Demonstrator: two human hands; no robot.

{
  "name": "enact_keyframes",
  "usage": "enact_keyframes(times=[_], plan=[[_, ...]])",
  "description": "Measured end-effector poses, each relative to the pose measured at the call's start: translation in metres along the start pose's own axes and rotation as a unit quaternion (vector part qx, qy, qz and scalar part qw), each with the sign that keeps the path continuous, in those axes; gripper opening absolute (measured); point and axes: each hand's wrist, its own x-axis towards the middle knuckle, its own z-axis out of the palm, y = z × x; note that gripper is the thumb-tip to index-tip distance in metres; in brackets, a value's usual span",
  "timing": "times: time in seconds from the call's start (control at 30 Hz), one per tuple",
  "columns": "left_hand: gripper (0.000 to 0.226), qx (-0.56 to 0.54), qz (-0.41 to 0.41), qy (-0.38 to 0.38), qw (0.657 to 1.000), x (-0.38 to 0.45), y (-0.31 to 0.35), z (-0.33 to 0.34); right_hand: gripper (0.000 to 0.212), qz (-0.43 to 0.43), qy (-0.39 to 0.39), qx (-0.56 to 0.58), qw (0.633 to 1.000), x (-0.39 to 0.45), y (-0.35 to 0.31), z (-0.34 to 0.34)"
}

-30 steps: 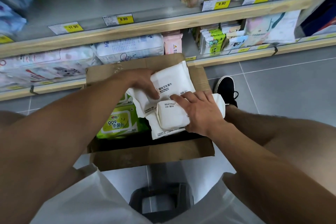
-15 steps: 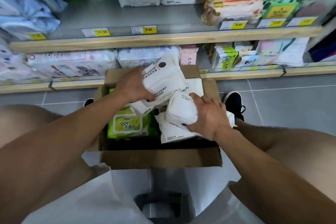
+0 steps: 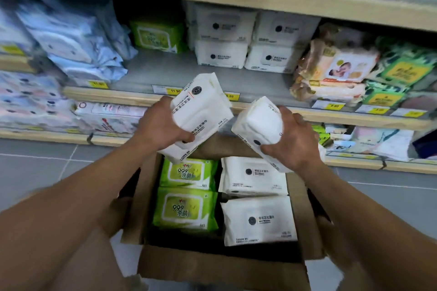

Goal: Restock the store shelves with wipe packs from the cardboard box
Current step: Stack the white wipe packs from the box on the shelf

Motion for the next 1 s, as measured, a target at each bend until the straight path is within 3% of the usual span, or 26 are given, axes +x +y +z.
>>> enact_keyframes(times=[0.33, 0.63, 0.73, 0.87, 1.0], plan=[[0.085, 0.005, 0.025, 0.032, 0.999, 0.054, 0.003, -0.002, 0.1, -0.079, 0.088, -0.062, 0.991, 0.125, -0.042, -0.039], [0.091, 0.037, 0.044, 0.049, 0.997, 0.096, -0.005, 0.013, 0.098, -0.116, 0.055, -0.162, 0.978, 0.213, -0.038, -0.012], [0.093, 0.038, 0.043, 0.046, 0.997, 0.106, -0.008, 0.017, 0.094, -0.126, 0.04, -0.179, 0.975, 0.229, -0.023, 0.0], [0.094, 0.032, 0.043, 0.043, 0.998, 0.109, -0.008, 0.019, 0.073, -0.121, 0.105, -0.187, 0.969, 0.226, -0.002, 0.027], [0.09, 0.026, 0.035, 0.045, 0.998, 0.107, -0.006, 0.022, 0.083, -0.105, 0.075, -0.183, 0.975, 0.217, 0.001, 0.03]])
